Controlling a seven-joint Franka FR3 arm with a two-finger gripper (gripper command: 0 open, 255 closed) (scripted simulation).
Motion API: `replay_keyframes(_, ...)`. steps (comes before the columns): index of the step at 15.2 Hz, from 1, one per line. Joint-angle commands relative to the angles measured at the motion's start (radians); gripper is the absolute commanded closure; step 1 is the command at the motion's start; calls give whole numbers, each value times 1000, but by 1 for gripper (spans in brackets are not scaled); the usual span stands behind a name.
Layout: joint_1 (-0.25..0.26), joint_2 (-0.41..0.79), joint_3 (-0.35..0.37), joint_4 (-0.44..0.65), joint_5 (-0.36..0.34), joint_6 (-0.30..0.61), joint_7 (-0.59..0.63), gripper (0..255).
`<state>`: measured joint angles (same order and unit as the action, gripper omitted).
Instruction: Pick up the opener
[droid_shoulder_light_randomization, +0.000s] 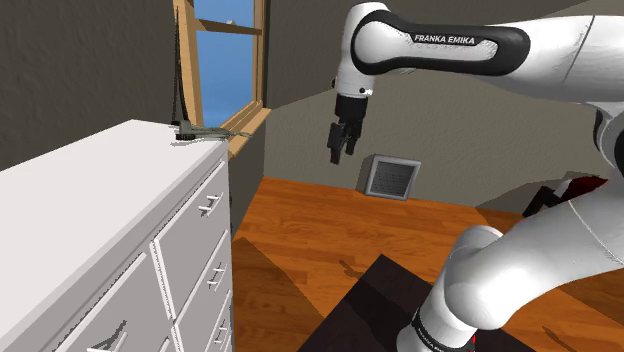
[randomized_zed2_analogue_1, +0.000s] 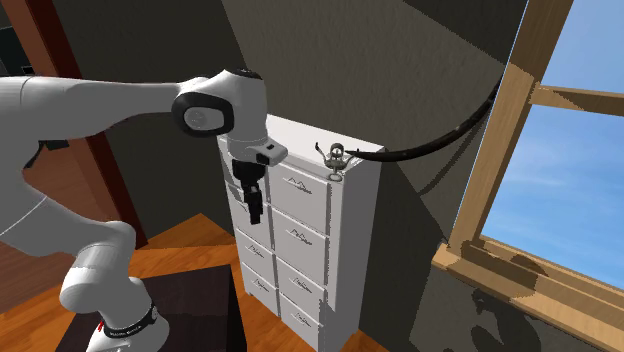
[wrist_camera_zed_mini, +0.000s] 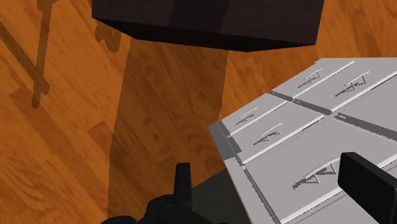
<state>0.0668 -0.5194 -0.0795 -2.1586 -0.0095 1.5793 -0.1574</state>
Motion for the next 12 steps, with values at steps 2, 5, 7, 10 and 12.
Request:
replay_keyframes(2, 22, 117, -3, 95, 28, 26, -27, 0)
replay_keyframes(5, 39, 228, -6, 204, 56, 32, -57, 0)
replay_keyframes(7, 49, 303, -6, 283, 76, 30, -77, 0)
replay_keyframes(10, 61, 417, -5, 413, 106, 16, -105, 0)
replay_keyframes(12, 67, 495, -2, 508, 126, 0, -123, 0)
